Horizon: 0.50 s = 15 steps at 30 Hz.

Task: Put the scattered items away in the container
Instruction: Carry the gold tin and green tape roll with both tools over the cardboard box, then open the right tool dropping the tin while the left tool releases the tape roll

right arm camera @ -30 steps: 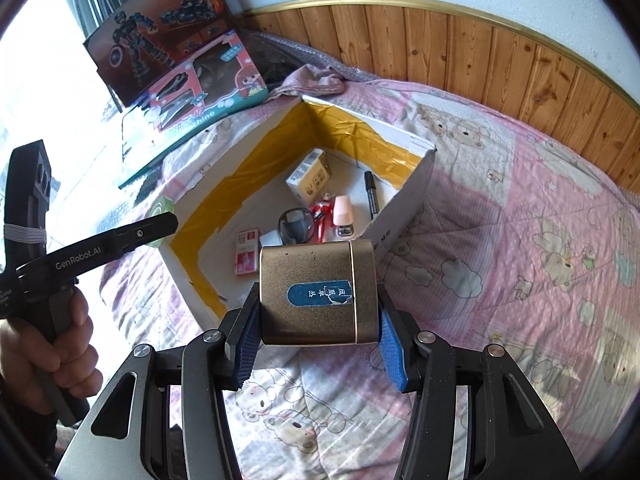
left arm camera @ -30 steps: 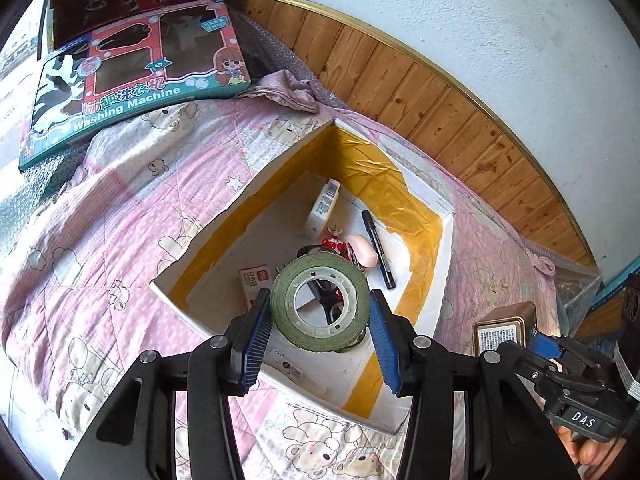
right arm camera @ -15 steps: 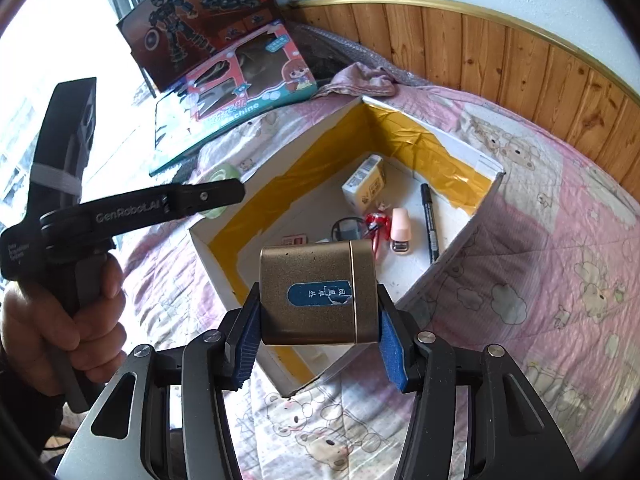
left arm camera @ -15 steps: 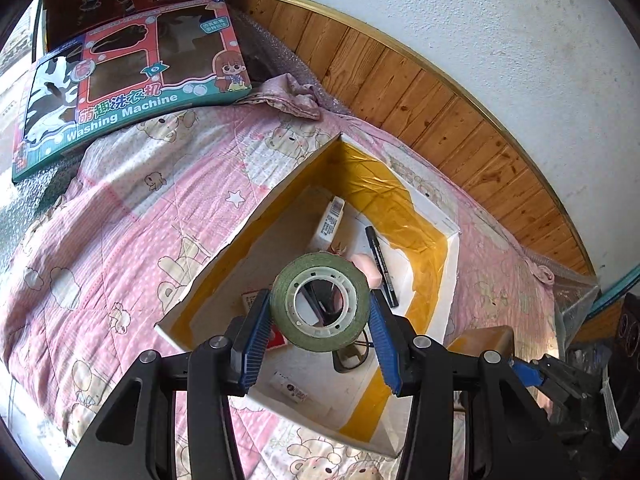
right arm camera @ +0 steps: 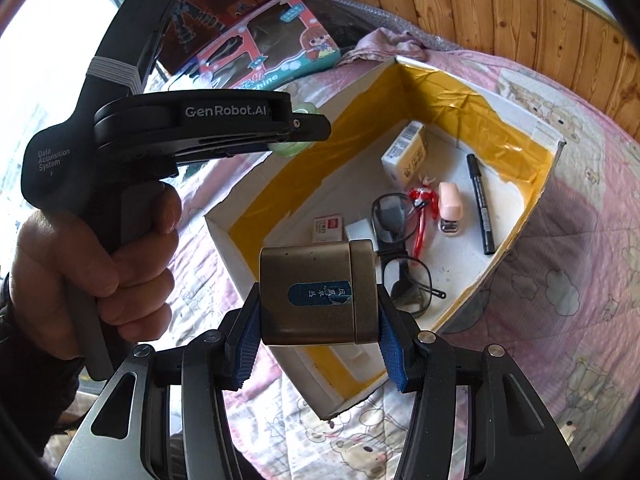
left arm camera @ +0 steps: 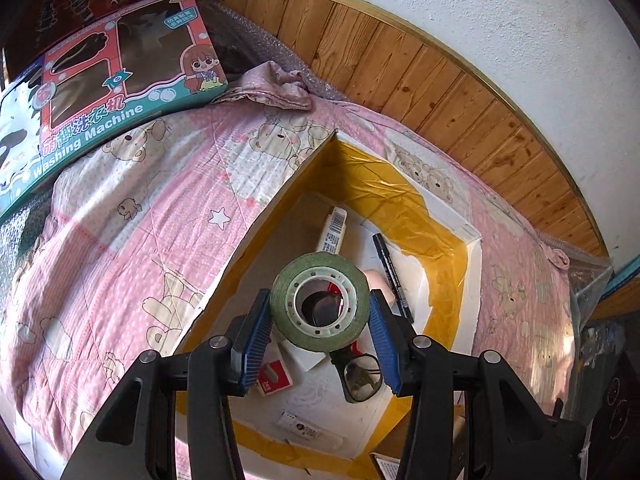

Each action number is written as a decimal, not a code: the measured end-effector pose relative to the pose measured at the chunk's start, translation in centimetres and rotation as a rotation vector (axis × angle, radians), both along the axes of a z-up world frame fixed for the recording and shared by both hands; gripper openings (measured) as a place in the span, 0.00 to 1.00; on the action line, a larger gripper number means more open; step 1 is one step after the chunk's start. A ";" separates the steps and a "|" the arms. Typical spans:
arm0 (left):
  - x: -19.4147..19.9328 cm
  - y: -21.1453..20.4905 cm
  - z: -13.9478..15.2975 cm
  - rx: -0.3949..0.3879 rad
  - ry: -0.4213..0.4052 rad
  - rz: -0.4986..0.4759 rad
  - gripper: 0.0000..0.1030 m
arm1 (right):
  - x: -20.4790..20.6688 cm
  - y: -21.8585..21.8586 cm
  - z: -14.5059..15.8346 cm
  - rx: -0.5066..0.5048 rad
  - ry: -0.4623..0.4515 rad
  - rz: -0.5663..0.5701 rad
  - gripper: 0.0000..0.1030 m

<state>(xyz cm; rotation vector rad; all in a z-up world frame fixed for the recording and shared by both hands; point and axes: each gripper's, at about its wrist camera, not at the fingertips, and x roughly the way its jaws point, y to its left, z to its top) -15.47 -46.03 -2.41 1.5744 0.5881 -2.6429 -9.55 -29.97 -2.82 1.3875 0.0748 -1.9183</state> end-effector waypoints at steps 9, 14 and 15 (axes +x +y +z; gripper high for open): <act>-3.1 0.1 -2.7 -0.049 -0.057 -0.037 0.47 | -1.2 -1.7 -2.2 -0.002 -0.070 -0.006 0.53; -4.7 0.4 -4.2 -0.053 -0.078 -0.042 0.48 | -1.4 -2.5 -3.3 0.004 -0.087 0.011 0.55; -5.1 0.3 -4.7 -0.052 -0.094 -0.035 0.48 | -1.4 -2.5 -3.4 0.005 -0.088 0.014 0.58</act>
